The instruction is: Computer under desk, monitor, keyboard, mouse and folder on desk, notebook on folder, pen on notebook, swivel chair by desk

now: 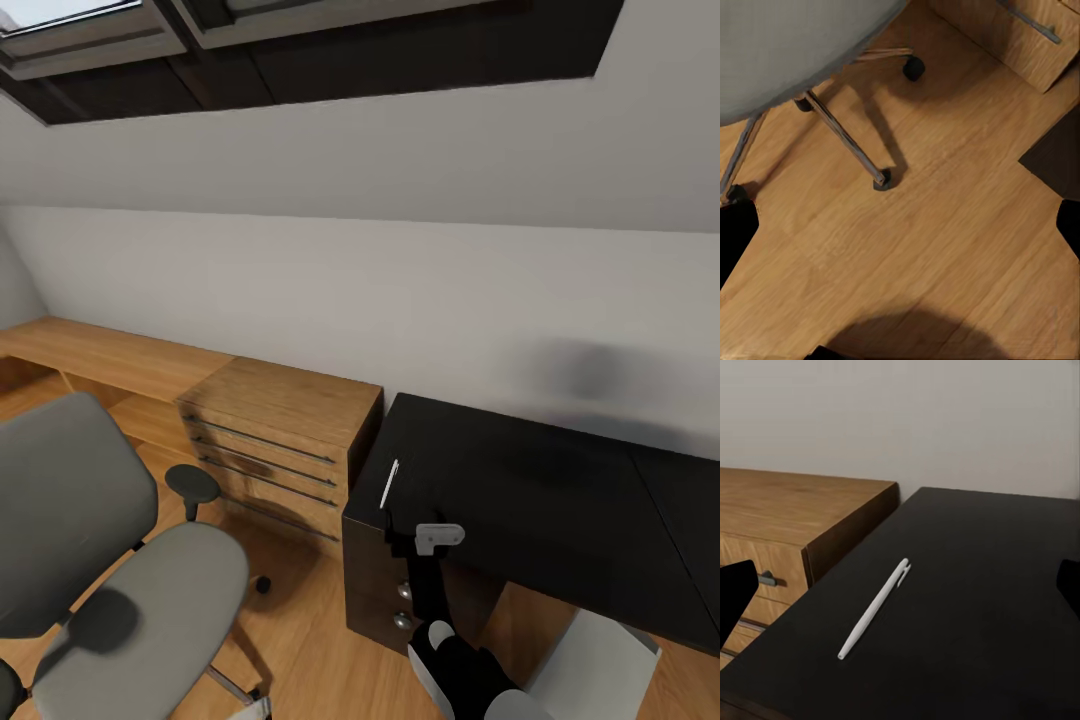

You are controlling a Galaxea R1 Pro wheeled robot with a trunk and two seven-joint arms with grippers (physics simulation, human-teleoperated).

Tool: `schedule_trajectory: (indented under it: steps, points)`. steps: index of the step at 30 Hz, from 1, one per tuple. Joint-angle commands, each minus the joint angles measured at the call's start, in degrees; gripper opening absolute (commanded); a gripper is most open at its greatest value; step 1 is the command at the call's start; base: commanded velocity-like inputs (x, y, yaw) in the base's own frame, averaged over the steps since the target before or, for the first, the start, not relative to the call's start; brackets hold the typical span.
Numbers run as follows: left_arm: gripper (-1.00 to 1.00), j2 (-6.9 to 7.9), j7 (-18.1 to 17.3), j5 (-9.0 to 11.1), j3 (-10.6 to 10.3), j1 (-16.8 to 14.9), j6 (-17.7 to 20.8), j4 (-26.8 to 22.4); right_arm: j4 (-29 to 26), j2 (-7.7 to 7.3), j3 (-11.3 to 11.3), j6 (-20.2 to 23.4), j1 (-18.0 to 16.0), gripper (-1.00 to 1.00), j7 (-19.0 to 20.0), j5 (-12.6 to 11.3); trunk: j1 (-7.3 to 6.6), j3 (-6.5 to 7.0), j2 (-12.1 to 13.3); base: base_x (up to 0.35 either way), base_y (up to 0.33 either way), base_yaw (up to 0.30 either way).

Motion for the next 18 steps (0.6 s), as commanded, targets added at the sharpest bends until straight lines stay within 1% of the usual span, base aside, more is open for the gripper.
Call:
schedule_trajectory:
  steps: [1, 3, 4, 5, 6, 7, 9, 10, 11, 13, 14, 15, 16, 18]
  points:
    - [1.00, 0.14, 1.9, 0.7, -0.4, 0.0, 3.4, -2.5, 0.0, 0.00, 0.2, -0.2, -0.1, 1.00, -0.4, 0.0, 0.01, -0.07, 0.0, 0.000, 0.000, 0.000]
    - [1.00, 0.46, 3.6, 0.7, 0.0, 0.0, 11.5, -7.3, 0.0, 0.00, 0.2, -0.2, -0.1, 1.00, -0.4, 0.0, 0.01, -0.07, 0.0, 0.000, 0.000, 0.000]
    - [1.00, 0.88, 4.0, 0.8, 0.7, 0.0, 15.3, -9.9, 0.0, 0.00, 0.2, -0.3, -0.1, 1.00, -0.4, 0.0, 0.01, -0.07, 0.0, 0.000, 0.000, 0.000]
    - [1.00, 1.12, 4.2, 0.8, 1.2, 0.0, 17.1, -11.4, 0.0, 0.00, 0.2, -0.3, -0.1, 1.00, -0.4, 0.0, 0.01, -0.07, 0.0, 0.000, 0.000, 0.000]
    - [1.00, 1.50, 4.5, 0.8, 2.7, 0.0, 20.7, -14.6, 0.0, 0.00, 0.2, -0.4, -0.1, 1.00, -0.4, 0.0, 0.01, -0.07, 0.0, 0.000, 0.000, 0.000]
    - [1.00, 2.02, 5.0, 0.8, 8.7, 0.0, 34.7, -26.8, -0.3, 0.00, 0.2, -0.5, -0.1, 1.00, -0.4, 0.0, 0.01, -0.07, 0.0, 0.000, 0.000, 0.000]
    - [1.00, 2.08, 5.2, 0.8, 10.8, 0.0, 41.7, -34.4, -1.1, 0.00, 0.2, -0.5, -0.1, 1.00, -0.4, 0.0, 0.01, -0.07, 0.0, 0.000, 0.000, 0.000]
    - [1.00, 2.05, 5.2, 0.7, 11.7, 0.0, 44.0, -37.5, -1.4, 0.00, 0.3, -0.5, -0.1, 1.00, -0.4, 0.0, 0.01, -0.07, 0.0, 0.000, 0.000, 0.000]
    - [1.00, 2.00, 5.3, 0.7, 12.5, 0.0, 45.5, -39.8, -1.6, 0.00, 0.3, -0.5, -0.1, 1.00, -0.4, 0.0, 0.01, -0.07, 0.0, 0.000, 0.000, 0.000]
    - [1.00, 2.02, 5.2, 0.8, 13.5, 0.0, 46.7, -41.7, -1.8, 0.00, 0.3, -0.5, -0.1, 1.00, -0.4, 0.0, 0.01, -0.07, 0.0, 0.000, 0.000, 0.000]
    - [1.00, 2.13, 5.0, 0.7, 14.7, 0.0, 47.2, -38.5, -1.9, 0.00, 0.3, -0.4, -0.1, 1.00, -0.1, -0.2, 0.01, -0.07, 0.0, 0.000, 0.000, 0.000]
    - [1.00, 2.19, 4.9, 0.7, 14.9, 0.0, 46.7, -36.8, -1.9, 0.00, 0.3, -0.2, -0.1, 1.00, -0.1, -0.2, 0.01, -0.07, 0.0, 0.000, 0.000, 0.000]
    - [1.00, 2.27, 4.9, 0.6, 15.2, 0.0, 45.7, -35.7, -1.8, 0.00, 0.3, 0.3, -0.1, 1.00, -0.2, -0.3, 0.01, -0.07, 0.0, 0.000, 0.000, 0.000]
    - [1.00, 2.36, 4.9, 0.5, 15.4, 0.0, 44.4, -35.0, -1.9, 0.00, 0.3, 1.5, -0.1, 1.00, -0.3, -0.4, 0.01, -0.07, 0.0, 0.000, 0.000, 0.000]
